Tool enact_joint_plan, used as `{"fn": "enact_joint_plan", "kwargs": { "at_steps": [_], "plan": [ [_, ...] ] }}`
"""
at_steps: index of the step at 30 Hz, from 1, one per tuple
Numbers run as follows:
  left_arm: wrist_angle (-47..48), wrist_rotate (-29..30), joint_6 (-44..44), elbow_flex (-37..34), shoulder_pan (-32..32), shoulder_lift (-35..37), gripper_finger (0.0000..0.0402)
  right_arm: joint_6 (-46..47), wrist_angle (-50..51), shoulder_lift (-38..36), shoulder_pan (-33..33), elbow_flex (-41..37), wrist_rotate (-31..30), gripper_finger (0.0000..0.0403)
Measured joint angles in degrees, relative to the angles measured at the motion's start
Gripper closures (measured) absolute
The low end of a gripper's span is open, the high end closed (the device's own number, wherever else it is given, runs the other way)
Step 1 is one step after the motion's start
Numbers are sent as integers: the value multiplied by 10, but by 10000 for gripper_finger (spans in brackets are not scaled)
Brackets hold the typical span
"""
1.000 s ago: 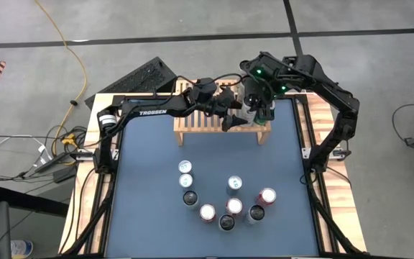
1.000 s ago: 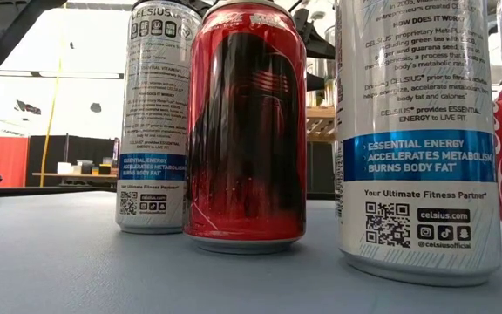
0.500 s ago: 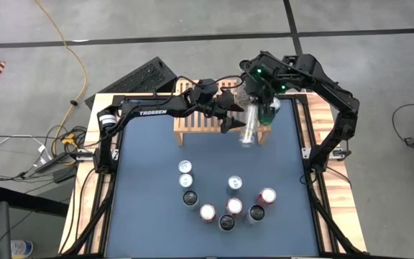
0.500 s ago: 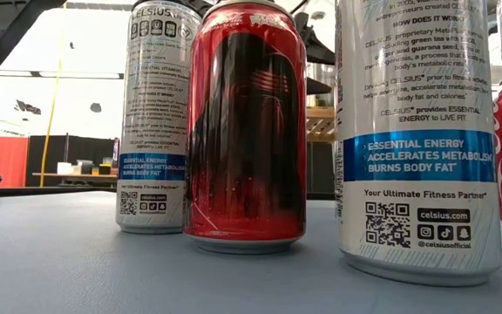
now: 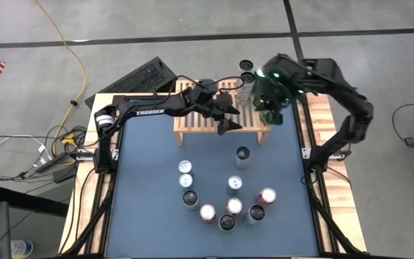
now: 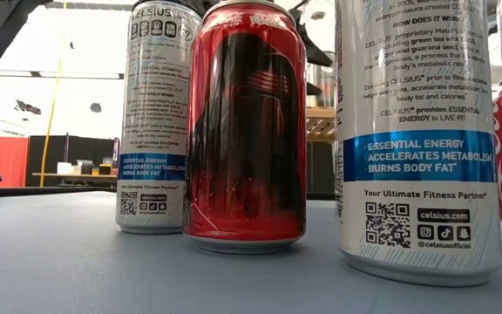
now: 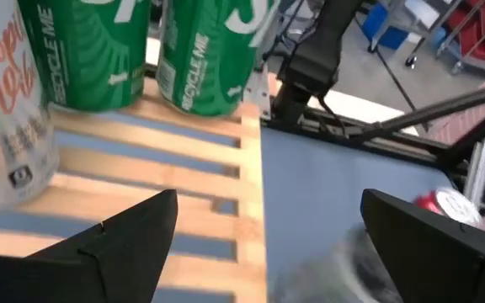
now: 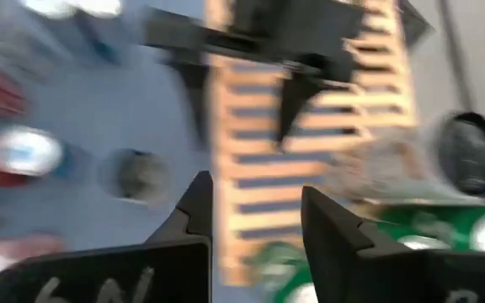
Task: Place canned beverage on shelf
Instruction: Put the white-yellow soda can on the shelf aligned with the other white-yellow soda can
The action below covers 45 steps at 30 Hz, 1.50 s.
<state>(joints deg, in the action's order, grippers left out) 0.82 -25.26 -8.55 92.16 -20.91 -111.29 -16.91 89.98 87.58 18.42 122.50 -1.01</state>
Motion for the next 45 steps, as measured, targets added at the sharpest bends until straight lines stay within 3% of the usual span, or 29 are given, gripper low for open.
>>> {"fn": "enact_joint_plan", "kwargs": {
  "at_steps": [2,7,12,19,22,30,33,38,42,45],
  "plan": [
    [23,0,9,0,0,11,41,25,0,-19,-25,0,25,286],
    [90,-4,20,0,0,35,41,72,1,-59,-96,-32,17,258],
    [160,-13,45,0,5,66,41,144,0,-93,-151,-128,-32,207],
    [230,37,87,0,35,133,41,253,-25,-98,-186,-279,-36,128],
    [248,69,96,0,50,150,41,271,-46,-85,-188,-327,-65,118],
    [321,88,110,0,81,163,41,272,-36,-75,-203,-415,-49,117],
    [341,91,110,0,92,163,41,283,-39,-117,-211,-480,-49,117],
    [340,97,114,0,105,163,41,285,-97,-252,-187,-628,-47,117],
    [329,113,94,0,105,159,41,208,-174,-342,-163,-724,-49,117],
    [329,126,77,0,105,155,41,126,-204,-368,-137,-773,-57,117]
  ]
}}
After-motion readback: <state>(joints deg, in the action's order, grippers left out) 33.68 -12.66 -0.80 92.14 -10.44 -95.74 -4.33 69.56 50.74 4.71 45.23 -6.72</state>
